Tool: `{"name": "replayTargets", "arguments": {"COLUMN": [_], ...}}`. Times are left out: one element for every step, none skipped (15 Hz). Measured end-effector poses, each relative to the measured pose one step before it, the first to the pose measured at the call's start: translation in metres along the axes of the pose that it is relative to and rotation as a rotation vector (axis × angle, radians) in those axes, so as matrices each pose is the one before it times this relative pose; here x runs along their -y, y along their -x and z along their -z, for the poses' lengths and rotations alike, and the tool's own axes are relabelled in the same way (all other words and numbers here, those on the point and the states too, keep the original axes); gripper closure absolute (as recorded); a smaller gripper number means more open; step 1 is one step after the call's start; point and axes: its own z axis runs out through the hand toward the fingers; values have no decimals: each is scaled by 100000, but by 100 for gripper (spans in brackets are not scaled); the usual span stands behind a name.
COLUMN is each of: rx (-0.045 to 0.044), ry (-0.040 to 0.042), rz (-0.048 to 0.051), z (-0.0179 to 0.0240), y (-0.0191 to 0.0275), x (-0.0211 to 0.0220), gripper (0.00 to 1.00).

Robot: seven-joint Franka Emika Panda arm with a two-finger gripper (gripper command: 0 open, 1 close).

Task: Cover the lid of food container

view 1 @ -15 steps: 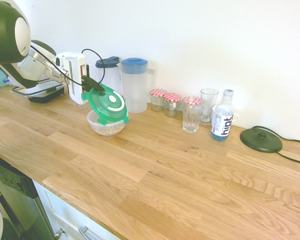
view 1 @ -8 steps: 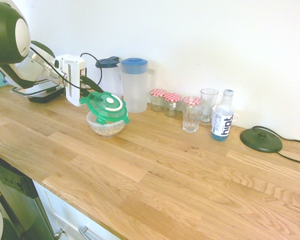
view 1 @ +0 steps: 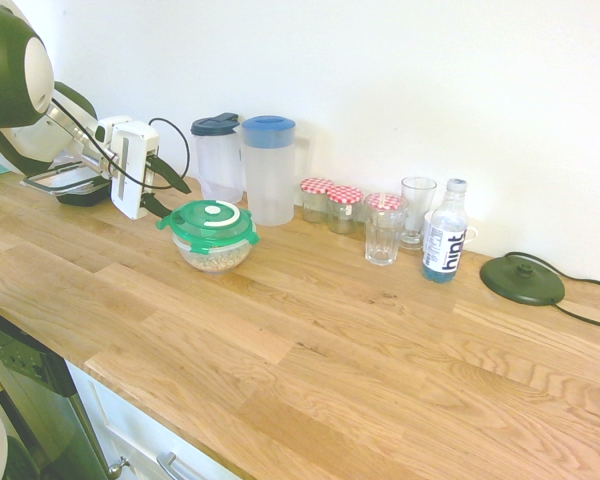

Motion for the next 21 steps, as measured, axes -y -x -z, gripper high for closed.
{"name": "replayTargets", "arguments": {"rx": [725,433,292,291,853,1391,2226,3245,3849,3913,3560,3737,3953,3829,3791,4075,4120,4293,4819,4862,4813], "ry": [-1627,-1409,-985,-875,-1377,-2103,-3730,-5121,-5300,-4888,-5342,-5440,-5190,-5051,-5113,-5630,-5194,-5015,-4959,-4827,-5235], "rz": [-148,-404,-306,-293,-100,133,449,625,602,706,679,490,30,-145,-250,-308,-386,-592,-665,-540,-492], "z": [472,478,325,247,294,453,648,747,598,238,-327,-955,-1240,-1352,-1338,-1525,-1588,-1465,-1188,-913,-652], "y": [-81,-194,-162,-149,-70,28,197,163,-189,-675,-1251,-1798,-2014,-2053,-1816,-1752,-1523,-1427,-1190,-930,-484], "x": [-372,-586,-750,-761,-791,-807,-744,-810,-1018,-1250,-1330,-1537,-1781,-1950,-2055,-2231,-2370,-2726,-2961,-3379,-3356], "gripper": [0,0,0,0,0,0,0,0,0,0,0,0,0,0,0,0,0,0,0,0,0]}}
